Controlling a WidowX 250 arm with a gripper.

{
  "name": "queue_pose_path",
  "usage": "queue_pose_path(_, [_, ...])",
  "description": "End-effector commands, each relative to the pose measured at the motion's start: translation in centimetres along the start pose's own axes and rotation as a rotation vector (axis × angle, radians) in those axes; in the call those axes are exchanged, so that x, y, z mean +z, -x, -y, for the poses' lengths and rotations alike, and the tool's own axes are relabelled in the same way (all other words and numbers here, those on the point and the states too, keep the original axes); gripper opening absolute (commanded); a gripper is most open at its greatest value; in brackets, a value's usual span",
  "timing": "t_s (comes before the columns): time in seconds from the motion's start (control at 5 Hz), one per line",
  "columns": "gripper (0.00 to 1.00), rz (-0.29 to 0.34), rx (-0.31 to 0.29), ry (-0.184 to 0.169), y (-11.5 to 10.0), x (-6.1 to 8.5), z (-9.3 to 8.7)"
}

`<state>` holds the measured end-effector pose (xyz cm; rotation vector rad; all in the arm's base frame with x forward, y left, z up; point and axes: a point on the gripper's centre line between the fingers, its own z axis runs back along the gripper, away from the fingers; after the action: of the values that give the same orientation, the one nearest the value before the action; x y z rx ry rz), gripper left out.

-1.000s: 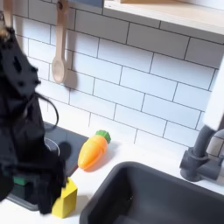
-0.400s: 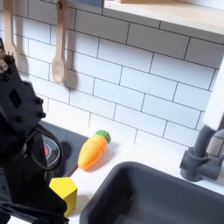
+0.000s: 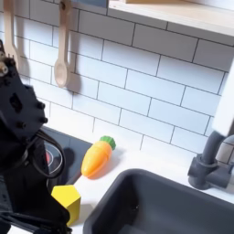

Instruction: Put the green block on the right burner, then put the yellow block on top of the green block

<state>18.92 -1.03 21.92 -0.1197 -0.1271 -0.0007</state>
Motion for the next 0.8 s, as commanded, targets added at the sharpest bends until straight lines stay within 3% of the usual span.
queue_pose_path(0.0, [1.00, 0.000, 0.000, 0.000, 0.0, 0.0, 0.0])
queue_pose_path(0.4, [1.00, 0.000, -0.002, 0.000, 0.0, 0.0, 0.0])
queue_pose_path(0.6, [1.00, 0.034, -0.001, -0.030, -1.6, 0.0, -0.7])
